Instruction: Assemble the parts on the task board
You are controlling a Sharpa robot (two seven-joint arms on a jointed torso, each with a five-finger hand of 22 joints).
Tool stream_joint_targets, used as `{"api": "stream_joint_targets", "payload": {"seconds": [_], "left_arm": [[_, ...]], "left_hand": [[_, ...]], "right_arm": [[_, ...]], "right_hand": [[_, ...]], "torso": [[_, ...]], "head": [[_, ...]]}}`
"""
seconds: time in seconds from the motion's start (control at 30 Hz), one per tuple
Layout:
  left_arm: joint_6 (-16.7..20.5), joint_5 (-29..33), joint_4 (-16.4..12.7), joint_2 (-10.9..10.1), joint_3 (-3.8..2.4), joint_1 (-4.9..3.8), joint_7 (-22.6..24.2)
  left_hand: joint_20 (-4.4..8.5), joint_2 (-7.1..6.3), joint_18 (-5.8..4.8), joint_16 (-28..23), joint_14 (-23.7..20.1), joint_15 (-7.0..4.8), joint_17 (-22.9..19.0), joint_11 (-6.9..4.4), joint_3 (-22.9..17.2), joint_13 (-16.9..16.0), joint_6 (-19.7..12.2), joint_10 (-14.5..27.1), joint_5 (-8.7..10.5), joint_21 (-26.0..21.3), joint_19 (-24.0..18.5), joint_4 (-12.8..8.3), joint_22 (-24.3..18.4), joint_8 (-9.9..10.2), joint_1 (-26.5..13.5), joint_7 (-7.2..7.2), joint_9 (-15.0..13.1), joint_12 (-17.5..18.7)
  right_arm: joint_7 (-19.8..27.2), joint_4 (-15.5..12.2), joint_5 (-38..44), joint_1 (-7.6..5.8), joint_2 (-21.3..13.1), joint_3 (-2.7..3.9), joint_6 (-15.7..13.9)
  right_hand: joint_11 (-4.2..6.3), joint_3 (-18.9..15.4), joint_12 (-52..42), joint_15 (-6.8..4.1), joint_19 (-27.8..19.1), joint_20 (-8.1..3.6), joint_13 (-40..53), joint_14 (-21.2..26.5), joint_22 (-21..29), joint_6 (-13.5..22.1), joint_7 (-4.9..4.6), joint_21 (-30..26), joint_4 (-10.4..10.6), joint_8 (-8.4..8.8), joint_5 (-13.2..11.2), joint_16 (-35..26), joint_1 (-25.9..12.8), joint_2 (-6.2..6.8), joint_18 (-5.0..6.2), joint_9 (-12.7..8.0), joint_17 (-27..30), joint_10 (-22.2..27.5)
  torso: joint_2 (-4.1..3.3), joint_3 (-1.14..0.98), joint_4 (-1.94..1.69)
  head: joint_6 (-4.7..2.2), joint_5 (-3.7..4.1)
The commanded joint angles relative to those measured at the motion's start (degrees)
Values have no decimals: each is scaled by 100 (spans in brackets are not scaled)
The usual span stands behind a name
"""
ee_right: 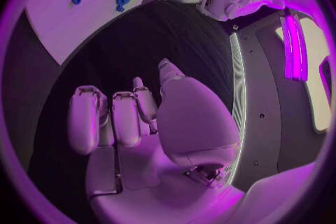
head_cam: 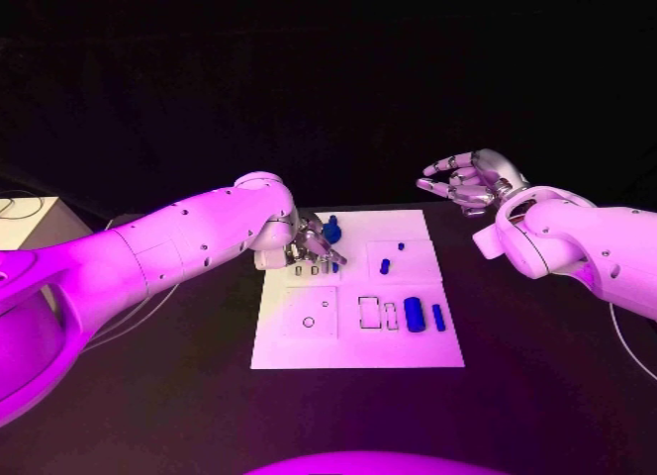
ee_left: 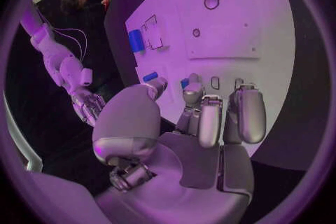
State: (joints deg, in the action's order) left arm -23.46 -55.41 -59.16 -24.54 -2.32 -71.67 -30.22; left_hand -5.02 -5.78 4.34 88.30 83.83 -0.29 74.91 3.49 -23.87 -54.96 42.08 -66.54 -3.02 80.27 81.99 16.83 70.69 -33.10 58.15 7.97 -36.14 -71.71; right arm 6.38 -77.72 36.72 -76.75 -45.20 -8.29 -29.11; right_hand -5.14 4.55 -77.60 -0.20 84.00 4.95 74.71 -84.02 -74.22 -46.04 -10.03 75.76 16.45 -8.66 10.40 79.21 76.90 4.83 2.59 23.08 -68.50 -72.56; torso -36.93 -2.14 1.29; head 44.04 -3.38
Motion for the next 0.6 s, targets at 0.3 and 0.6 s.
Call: {"api": "stream_joint_targets", "payload": {"seconds": [0.3,0.6], "left_arm": [[-223,108,133,94,27,-14,21],[-95,265,209,147,26,-9,65]], "left_hand": [[6,25,-33,-27,518,-12,1325,5,13,12,-48,62,19,-40,-46,-12,-10,-36,-39,2,-12,28],[7,44,-36,-18,522,-13,1333,4,6,1,-47,57,19,-33,-40,-12,5,-43,-34,1,-17,22]], "right_arm": [[55,-3,-10,0,1,5,-44],[51,-5,-7,-1,13,5,-20]], "right_hand": [[-1,-29,35,24,280,51,-5,-107,-11,41,-11,-20,15,-36,-14,-10,-58,1,78,8,-16,50],[-2,-30,32,26,281,52,-2,-108,-20,42,-13,-13,14,-40,-13,-7,-62,0,76,9,-23,47]], "torso": [[-10,11,13],[-18,17,50]], "head": [[31,11],[51,-26]]}}
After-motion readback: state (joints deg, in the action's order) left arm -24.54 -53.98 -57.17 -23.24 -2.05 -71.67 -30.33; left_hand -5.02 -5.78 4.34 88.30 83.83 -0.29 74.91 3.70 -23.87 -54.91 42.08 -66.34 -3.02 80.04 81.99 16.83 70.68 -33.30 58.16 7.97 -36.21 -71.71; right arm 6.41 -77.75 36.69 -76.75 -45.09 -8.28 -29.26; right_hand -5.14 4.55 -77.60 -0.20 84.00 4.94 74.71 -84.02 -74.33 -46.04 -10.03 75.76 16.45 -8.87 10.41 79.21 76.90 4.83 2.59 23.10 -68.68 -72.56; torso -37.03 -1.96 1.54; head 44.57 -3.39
